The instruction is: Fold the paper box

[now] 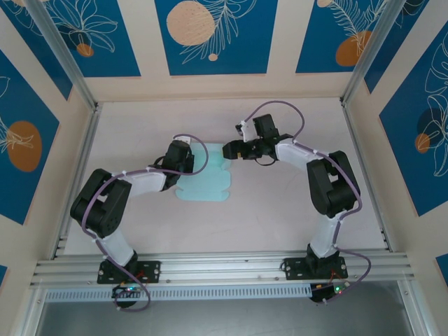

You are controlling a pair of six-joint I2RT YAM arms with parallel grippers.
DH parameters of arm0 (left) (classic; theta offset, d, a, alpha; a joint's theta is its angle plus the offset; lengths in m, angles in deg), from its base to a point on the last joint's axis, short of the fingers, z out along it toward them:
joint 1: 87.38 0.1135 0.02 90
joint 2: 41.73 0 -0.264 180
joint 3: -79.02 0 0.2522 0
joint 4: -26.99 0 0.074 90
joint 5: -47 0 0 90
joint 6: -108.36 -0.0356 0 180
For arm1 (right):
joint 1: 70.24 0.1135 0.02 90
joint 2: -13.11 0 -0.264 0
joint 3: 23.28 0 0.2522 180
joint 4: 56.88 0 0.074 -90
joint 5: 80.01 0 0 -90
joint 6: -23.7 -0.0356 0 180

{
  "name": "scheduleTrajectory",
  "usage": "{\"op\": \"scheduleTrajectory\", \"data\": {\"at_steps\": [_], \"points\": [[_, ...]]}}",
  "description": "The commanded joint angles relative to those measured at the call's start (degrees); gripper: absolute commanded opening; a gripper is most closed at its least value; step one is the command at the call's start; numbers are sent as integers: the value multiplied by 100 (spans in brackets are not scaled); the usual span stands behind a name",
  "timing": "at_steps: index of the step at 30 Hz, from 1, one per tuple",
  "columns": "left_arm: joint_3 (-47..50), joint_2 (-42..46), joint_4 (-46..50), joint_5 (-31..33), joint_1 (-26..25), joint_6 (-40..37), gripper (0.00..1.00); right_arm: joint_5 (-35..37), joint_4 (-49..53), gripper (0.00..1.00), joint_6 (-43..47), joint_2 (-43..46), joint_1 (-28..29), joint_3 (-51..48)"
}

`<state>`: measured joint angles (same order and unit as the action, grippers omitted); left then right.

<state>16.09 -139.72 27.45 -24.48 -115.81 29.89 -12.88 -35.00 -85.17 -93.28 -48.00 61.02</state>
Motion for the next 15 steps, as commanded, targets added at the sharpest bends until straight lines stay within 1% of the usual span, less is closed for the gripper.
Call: {"op": "scheduleTrajectory", "data": {"at_steps": [1, 3, 6, 8, 11, 15], "points": [[-40, 22, -59, 45, -77, 9, 0, -135, -443, 72, -94, 580, -103, -386], [-48, 17, -59, 36, -84, 8, 0, 30, -707, 72, -85, 786, -207, -672], [-67, -17, -60, 29, -80, 4, 0, 291, -903, 71, -33, 854, -355, -907], [-84, -43, -59, 23, -84, 1, 0, 502, -855, 70, 40, 712, -448, -912], [-97, -83, -61, 37, -83, -10, 0, 433, -808, 67, 127, 343, -562, -794], [-118, -135, -85, 84, -78, -11, 0, 613, -630, 64, 464, -97, -445, -526]]}}
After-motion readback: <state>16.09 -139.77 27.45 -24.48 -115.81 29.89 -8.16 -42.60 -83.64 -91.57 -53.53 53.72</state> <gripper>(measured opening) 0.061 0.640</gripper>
